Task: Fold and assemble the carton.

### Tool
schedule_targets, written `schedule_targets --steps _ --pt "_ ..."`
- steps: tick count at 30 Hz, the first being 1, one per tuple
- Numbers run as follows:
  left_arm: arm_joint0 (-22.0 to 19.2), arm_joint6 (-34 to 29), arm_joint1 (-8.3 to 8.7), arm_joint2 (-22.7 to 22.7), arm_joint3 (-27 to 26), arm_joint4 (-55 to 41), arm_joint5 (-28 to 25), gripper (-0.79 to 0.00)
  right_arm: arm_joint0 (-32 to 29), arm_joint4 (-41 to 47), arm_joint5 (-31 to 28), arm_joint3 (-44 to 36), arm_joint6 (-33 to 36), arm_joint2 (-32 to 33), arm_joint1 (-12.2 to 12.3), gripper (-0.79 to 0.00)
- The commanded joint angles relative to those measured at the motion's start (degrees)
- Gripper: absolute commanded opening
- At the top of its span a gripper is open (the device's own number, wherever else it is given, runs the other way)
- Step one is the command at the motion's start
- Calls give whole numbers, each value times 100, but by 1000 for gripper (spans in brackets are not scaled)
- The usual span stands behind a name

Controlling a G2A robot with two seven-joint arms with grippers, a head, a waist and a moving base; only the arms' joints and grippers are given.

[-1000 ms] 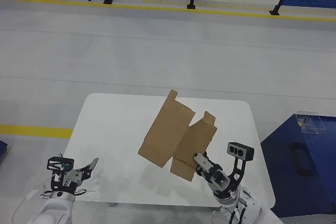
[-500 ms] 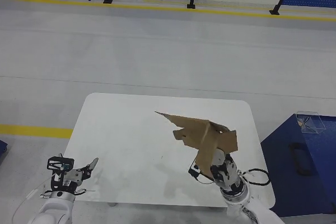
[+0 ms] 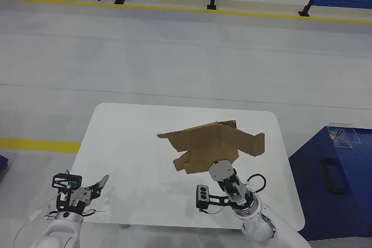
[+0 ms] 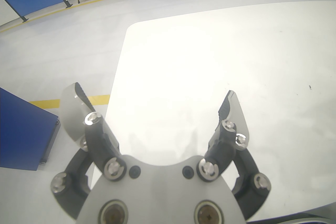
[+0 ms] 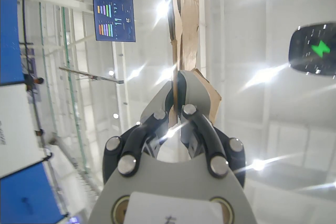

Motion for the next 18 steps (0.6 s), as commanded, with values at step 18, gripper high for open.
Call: schedule_targets --steps 18 --pt "0 0 0 0 0 0 0 0 -1117 -6869 -8456 -628 1872 1747 -152 -785"
